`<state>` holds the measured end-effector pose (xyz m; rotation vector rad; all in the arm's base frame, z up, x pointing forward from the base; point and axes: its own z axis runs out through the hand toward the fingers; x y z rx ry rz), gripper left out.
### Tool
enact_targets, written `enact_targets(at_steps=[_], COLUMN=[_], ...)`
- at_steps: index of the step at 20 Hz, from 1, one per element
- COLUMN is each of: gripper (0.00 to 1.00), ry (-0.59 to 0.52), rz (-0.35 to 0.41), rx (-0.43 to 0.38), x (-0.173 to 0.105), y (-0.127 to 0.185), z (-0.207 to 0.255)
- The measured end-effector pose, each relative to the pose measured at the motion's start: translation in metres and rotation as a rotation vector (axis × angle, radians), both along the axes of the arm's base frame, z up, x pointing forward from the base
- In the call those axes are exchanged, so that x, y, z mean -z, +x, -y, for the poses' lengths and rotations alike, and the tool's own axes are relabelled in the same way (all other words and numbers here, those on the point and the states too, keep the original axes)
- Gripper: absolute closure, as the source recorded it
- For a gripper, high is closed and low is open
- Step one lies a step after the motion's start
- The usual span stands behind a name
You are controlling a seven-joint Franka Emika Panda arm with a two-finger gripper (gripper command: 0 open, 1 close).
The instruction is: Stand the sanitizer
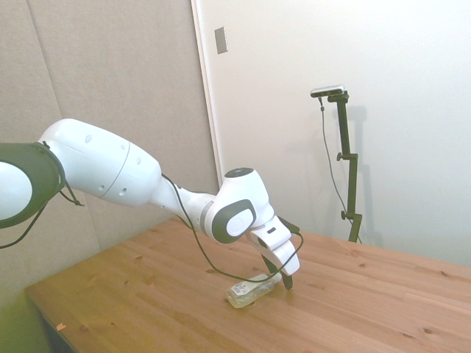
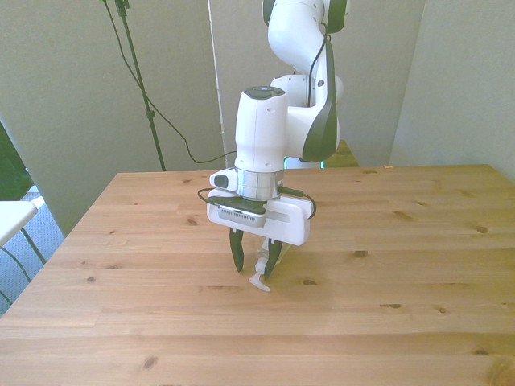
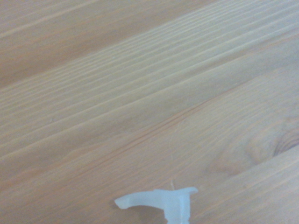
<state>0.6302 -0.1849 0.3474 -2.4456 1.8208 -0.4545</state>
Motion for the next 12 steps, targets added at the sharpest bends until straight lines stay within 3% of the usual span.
enact_targets(at_steps=[8,12], gripper=[1.00,1.00], ry=[0.007,0.020], rz=[-0.020,-0.026], rx=[0.026,0.076], x=[0.000,-0.001], y=[0.001,0.003], z=[0.013,0.014])
